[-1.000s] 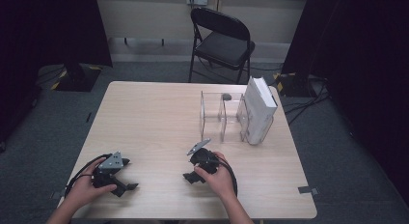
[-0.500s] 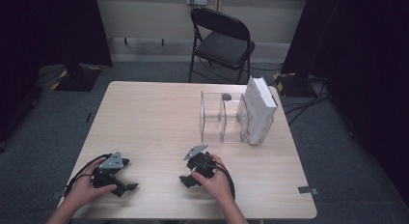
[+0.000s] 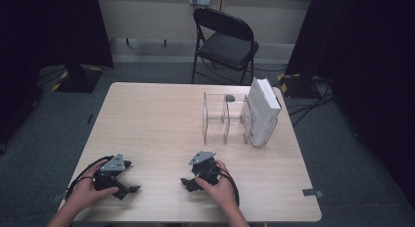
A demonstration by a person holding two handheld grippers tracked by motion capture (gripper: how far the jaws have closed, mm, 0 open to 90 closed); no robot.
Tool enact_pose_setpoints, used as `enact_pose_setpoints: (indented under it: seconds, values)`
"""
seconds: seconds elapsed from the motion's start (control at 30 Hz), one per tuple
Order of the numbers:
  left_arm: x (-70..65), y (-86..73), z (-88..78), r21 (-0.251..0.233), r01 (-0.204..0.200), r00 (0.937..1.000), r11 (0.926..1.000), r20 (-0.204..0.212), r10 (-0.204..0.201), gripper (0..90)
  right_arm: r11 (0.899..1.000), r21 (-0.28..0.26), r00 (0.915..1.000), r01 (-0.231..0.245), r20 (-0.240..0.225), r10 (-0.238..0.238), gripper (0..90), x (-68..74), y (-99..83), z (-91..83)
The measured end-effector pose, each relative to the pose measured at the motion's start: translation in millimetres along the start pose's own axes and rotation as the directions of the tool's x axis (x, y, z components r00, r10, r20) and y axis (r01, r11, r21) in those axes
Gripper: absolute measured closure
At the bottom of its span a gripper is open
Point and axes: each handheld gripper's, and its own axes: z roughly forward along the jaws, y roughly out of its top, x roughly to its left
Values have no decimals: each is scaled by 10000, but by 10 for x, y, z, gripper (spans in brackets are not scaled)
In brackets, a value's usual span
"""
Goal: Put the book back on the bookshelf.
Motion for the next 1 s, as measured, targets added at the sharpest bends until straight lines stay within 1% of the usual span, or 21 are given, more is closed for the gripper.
enact_pose_setpoints:
  seconds: [0.37,0.6,1.0]
  values:
    - [0,0,0,2,0,10000,10000,1,0,0,9992,-386,9999,-131,102,135,112,21,-31,18]
    - [-1,0,0,2,4,10000,10000,-4,-4,0,9992,-368,9999,-126,77,129,110,20,-29,20]
    - [0,0,0,0,5,10000,10000,0,-5,0,9993,-357,9998,-110,175,116,107,25,-29,22]
